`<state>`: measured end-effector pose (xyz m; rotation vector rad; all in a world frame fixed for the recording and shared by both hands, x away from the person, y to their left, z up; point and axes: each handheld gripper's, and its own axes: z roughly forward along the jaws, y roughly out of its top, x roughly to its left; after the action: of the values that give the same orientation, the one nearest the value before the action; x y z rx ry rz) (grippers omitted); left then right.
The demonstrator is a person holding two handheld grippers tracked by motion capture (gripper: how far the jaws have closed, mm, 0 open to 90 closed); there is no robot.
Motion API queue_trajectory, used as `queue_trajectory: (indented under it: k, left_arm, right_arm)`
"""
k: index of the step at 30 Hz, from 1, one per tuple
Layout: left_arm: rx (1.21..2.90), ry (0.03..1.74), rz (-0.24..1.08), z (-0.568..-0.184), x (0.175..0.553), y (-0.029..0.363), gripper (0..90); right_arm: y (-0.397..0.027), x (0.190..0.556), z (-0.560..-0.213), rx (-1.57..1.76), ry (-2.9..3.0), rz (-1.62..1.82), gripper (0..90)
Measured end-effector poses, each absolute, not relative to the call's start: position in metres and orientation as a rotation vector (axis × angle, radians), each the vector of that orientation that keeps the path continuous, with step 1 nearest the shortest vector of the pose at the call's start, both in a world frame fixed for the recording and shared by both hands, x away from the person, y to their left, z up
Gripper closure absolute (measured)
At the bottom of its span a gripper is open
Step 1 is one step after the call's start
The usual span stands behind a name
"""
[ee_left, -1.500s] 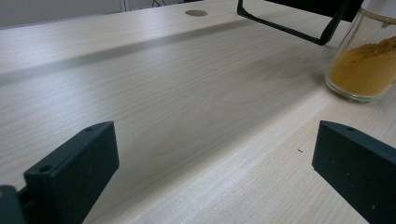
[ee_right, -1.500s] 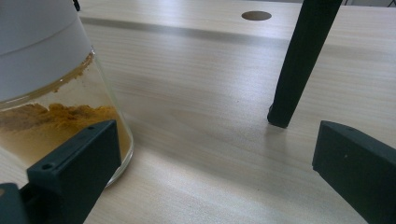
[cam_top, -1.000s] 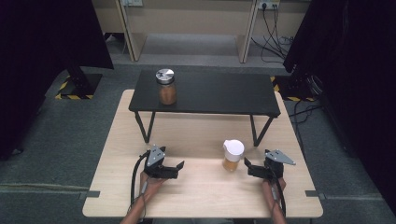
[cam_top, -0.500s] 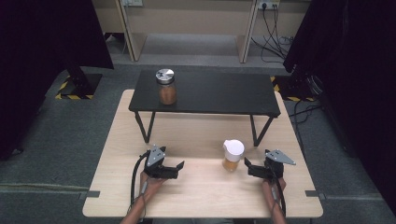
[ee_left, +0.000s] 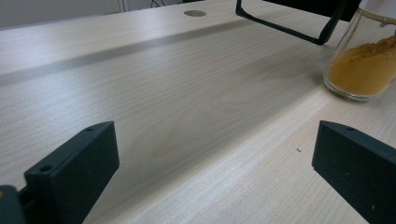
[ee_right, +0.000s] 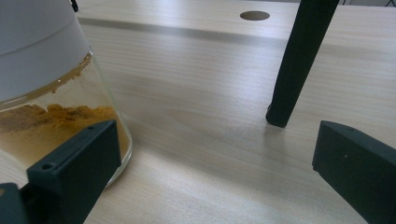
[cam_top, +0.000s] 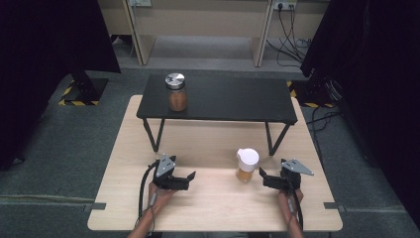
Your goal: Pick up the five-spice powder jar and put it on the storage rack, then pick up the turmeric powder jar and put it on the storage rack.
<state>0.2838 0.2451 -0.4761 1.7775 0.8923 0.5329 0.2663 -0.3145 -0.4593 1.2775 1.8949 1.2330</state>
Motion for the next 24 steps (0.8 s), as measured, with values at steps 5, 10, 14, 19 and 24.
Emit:
queue_trajectory:
  k: [5, 10, 14, 19, 24]
  left_arm:
    - [1.781, 0.890, 0.536, -0.4759, 0.2836, 0.2448, 0.0]
    - [1.782, 0.888, 0.538, -0.4758, 0.2834, 0.2444, 0.0]
    - [1.783, 0.887, 0.540, -0.4758, 0.2833, 0.2441, 0.0]
    - [1.785, 0.887, 0.541, -0.4757, 0.2834, 0.2440, 0.0]
    - [1.785, 0.886, 0.541, -0.4757, 0.2833, 0.2440, 0.0]
  right_arm:
    - [-0.3144, 0.2666, -0.4591, 1.275, 1.898, 1.231, 1.1]
    - [-0.3138, 0.2663, -0.4590, 1.275, 1.897, 1.228, 1.0]
    - [-0.3139, 0.2671, -0.4585, 1.274, 1.904, 1.227, 1.1]
    - [-0.3143, 0.2673, -0.4587, 1.274, 1.903, 1.230, 1.1]
    - [-0.3141, 0.2675, -0.4585, 1.274, 1.905, 1.229, 1.1]
